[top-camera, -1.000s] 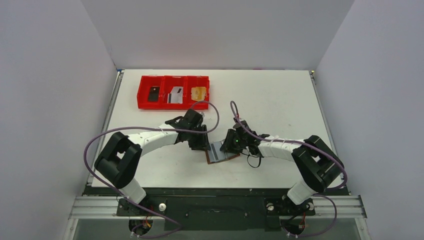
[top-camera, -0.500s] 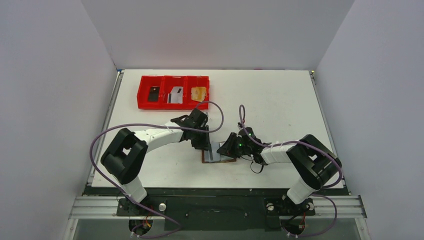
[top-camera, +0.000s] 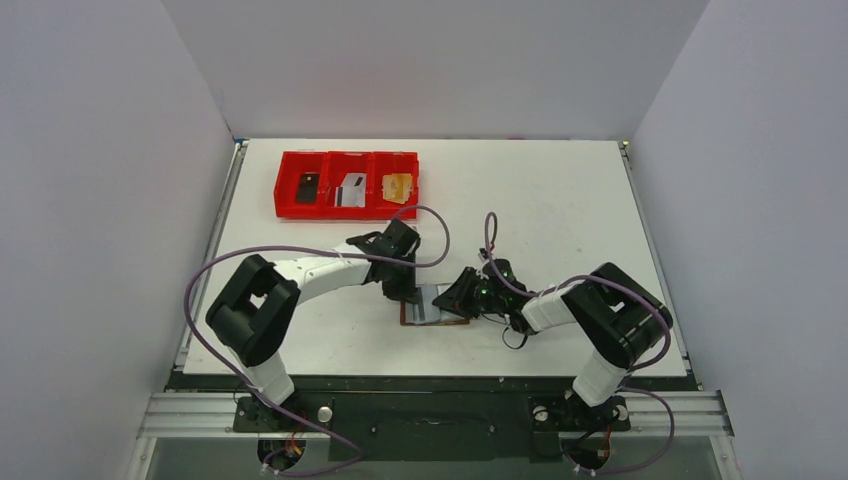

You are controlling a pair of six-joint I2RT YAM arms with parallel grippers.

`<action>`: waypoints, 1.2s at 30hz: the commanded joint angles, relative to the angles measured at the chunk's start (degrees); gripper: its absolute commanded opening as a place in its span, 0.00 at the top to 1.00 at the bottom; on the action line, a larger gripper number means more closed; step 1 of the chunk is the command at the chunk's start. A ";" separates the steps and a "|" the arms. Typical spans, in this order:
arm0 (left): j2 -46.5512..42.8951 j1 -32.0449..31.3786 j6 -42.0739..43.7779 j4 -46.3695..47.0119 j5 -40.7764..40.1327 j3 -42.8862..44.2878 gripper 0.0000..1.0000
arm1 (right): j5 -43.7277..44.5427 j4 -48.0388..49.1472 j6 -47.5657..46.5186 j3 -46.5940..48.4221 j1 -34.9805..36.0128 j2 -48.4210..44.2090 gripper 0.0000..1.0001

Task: Take the credit cards out of the card holder
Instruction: Remove the credit card from the card holder.

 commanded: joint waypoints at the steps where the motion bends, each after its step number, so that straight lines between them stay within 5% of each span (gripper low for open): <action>1: 2.15 -0.50 0.13 -0.93 -2.05 2.35 0.97 | -0.94 5.96 1.26 -1.69 -1.06 1.93 0.83; 36: 4.90 -0.31 -1.53 -4.27 -5.06 1.55 1.00 | -5.96 22.54 6.72 -5.40 -4.44 6.80 0.88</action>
